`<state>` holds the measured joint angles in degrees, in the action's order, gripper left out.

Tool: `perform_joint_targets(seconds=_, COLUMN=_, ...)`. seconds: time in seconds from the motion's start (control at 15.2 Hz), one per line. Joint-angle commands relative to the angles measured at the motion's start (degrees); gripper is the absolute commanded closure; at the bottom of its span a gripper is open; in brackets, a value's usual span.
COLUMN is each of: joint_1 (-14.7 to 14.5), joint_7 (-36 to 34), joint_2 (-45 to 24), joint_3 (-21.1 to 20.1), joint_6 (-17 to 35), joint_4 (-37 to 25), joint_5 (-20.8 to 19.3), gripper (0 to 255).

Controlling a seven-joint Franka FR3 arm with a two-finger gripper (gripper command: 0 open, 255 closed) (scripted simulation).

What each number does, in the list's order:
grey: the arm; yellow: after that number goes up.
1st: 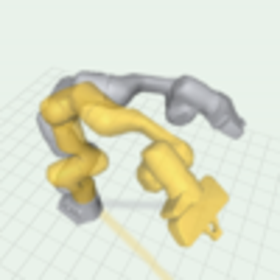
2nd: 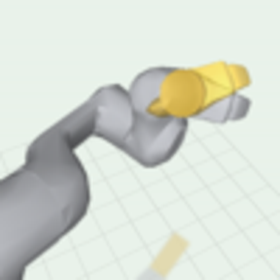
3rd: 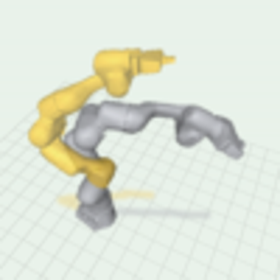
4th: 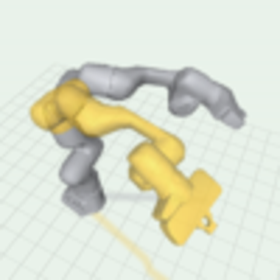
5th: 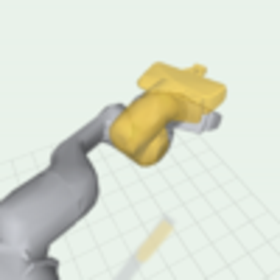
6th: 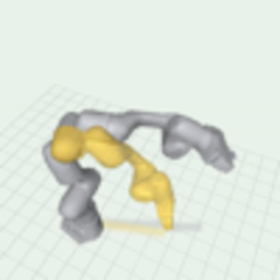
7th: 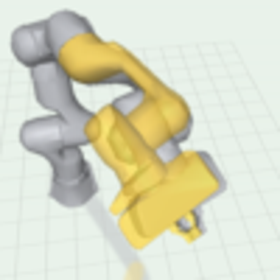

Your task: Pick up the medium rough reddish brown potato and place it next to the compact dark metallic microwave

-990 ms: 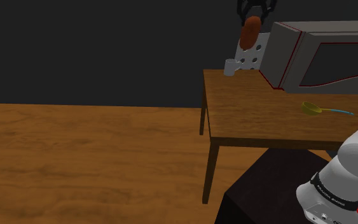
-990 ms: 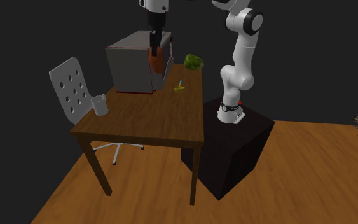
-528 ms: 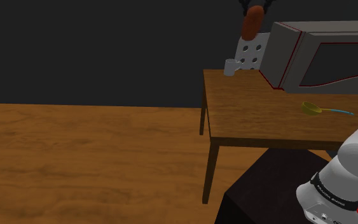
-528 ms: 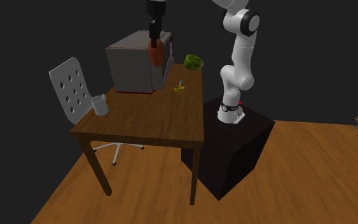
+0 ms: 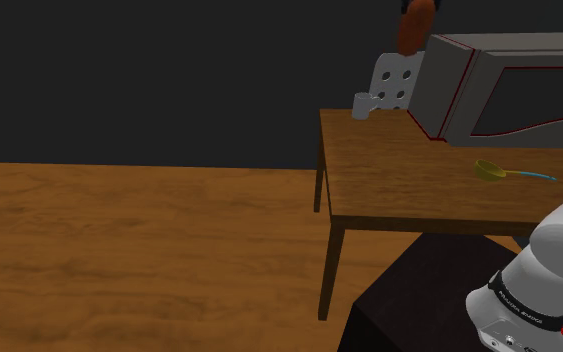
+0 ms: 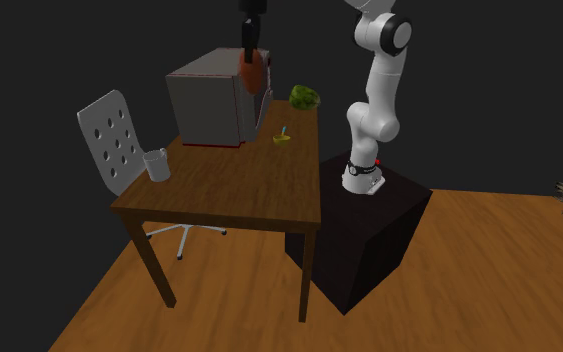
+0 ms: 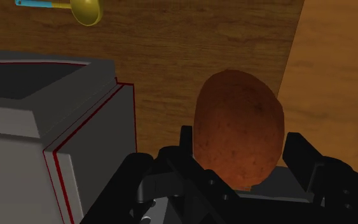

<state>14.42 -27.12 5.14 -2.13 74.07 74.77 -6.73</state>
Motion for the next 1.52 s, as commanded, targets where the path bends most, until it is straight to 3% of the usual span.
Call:
perform_joint_targets(seconds=0.0, joint_1=1.0, joint_7=2.1, joint_2=4.4, joint_3=1.3, joint_6=1.0, joint_4=5.2, joint_5=0.2, gripper=255)
perform_joint_targets(seconds=0.66, joint_1=4.2, joint_7=12.4, joint_2=20.1, joint_3=8.2, joint_6=1.6, joint_4=20.2, joint_5=-1.7, gripper=255)
perform_joint_targets(seconds=1.45, joint_1=7.6, joint_7=26.2, joint_2=32.4, joint_3=18.1, joint_6=-1.1, joint_4=27.4, joint_5=-8.0, gripper=255)
